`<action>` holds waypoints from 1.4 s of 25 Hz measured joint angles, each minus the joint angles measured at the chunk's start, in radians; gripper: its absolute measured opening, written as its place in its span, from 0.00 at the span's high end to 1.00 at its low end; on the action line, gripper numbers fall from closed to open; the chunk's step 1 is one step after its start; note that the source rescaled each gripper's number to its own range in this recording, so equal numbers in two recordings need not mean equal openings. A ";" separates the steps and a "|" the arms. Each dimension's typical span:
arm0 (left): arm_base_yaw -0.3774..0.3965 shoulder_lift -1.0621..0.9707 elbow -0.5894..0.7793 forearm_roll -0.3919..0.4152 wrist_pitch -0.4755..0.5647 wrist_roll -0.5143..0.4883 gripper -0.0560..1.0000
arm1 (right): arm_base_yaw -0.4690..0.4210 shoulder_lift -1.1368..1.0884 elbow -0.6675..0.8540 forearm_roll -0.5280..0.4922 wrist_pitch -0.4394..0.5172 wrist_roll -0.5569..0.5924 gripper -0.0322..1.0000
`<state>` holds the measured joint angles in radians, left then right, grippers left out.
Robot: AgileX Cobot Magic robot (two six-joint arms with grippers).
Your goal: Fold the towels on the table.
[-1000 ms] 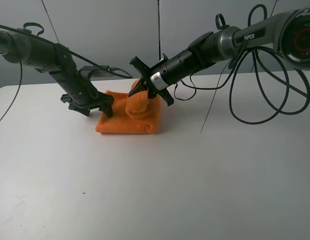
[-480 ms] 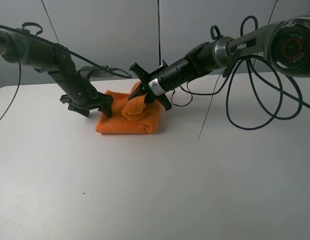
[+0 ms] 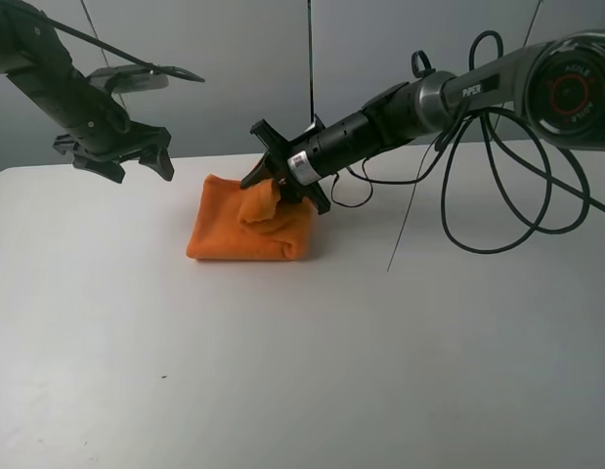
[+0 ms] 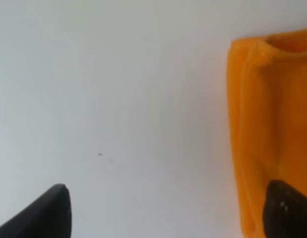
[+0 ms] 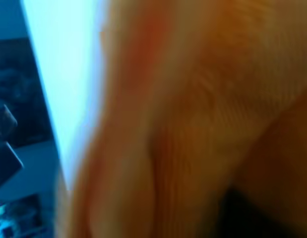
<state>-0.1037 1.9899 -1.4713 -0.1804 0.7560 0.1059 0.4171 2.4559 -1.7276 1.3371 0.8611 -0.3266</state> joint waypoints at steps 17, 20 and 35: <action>0.033 -0.189 0.000 -0.014 0.078 0.000 0.01 | 0.167 -0.039 -0.001 0.074 -0.057 -0.055 0.00; 0.033 -0.203 0.000 -0.029 0.083 -0.002 0.01 | 0.185 -0.037 -0.001 0.052 -0.048 -0.055 0.00; 0.148 -0.464 0.058 0.011 0.203 -0.002 0.01 | -0.048 -0.374 -0.001 -0.565 0.097 0.040 0.00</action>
<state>0.0443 1.5255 -1.4137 -0.1690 0.9594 0.1041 0.3690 2.0821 -1.7283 0.7723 0.9582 -0.2871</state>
